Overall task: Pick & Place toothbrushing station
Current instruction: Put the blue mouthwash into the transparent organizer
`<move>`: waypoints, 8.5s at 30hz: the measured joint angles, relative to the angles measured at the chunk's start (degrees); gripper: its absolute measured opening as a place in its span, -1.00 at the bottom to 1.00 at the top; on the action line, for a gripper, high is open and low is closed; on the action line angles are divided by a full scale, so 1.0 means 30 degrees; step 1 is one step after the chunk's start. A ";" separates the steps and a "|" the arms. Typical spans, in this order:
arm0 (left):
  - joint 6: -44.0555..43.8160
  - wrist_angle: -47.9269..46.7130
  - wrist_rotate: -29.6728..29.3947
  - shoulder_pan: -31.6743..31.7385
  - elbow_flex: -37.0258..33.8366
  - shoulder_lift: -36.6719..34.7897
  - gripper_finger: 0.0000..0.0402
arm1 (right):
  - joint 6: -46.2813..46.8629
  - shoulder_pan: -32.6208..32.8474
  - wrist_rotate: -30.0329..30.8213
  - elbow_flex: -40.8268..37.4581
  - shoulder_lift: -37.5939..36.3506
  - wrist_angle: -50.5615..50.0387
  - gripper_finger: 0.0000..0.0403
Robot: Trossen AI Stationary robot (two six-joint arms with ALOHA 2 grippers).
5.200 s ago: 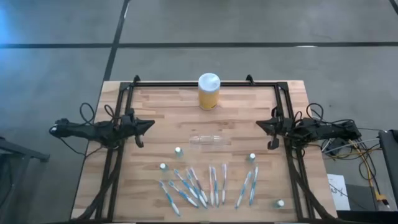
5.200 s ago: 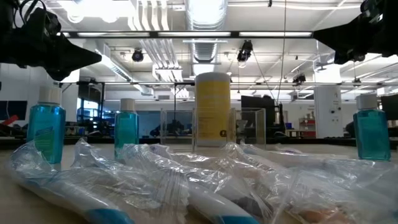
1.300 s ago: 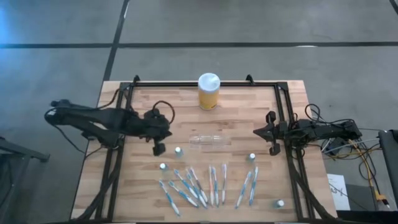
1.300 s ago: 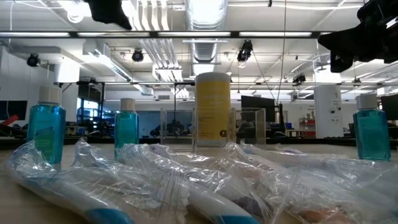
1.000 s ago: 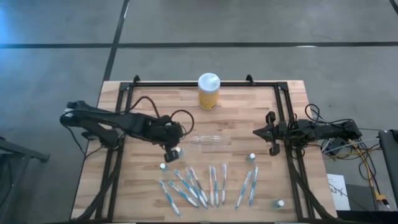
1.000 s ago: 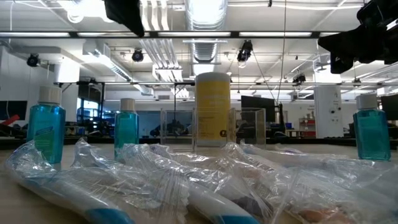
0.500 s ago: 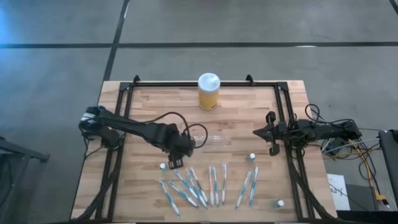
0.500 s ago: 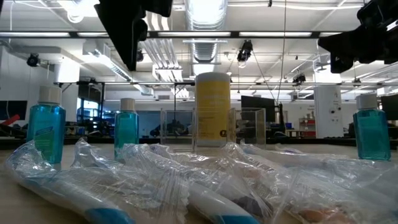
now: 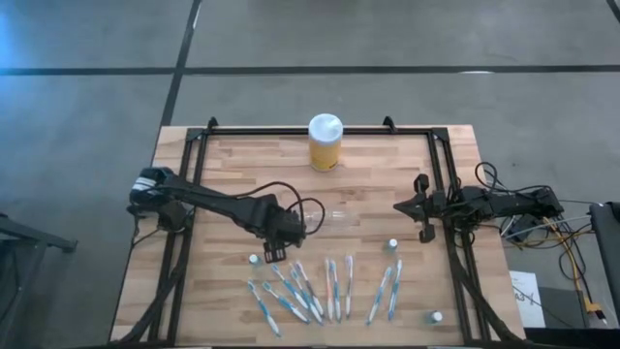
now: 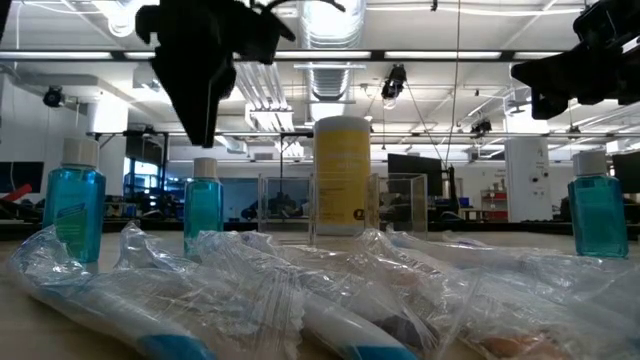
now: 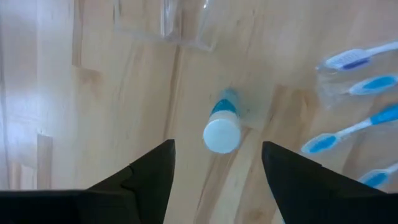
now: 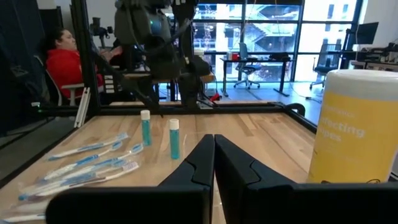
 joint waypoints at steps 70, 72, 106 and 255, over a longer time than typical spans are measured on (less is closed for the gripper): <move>0.2045 0.3071 0.0809 0.0500 -0.1951 -0.0066 -0.22 | -0.0444 0.0000 0.1085 0.0007 0.0004 0.0197 -0.96; 0.2045 0.3064 0.0809 0.0500 -0.1951 -0.0066 -0.23 | -0.0444 0.0000 0.1082 0.0007 0.0007 0.0200 -0.96; 0.2773 0.3362 0.1398 0.0581 -0.2286 -0.3157 -0.51 | -0.0461 0.0000 0.1082 0.0015 0.0002 0.0193 -0.96; 0.8817 0.2944 0.3528 0.4748 0.7952 0.5855 0.16 | -0.0940 0.0000 0.1009 0.0015 0.0001 0.0462 -0.96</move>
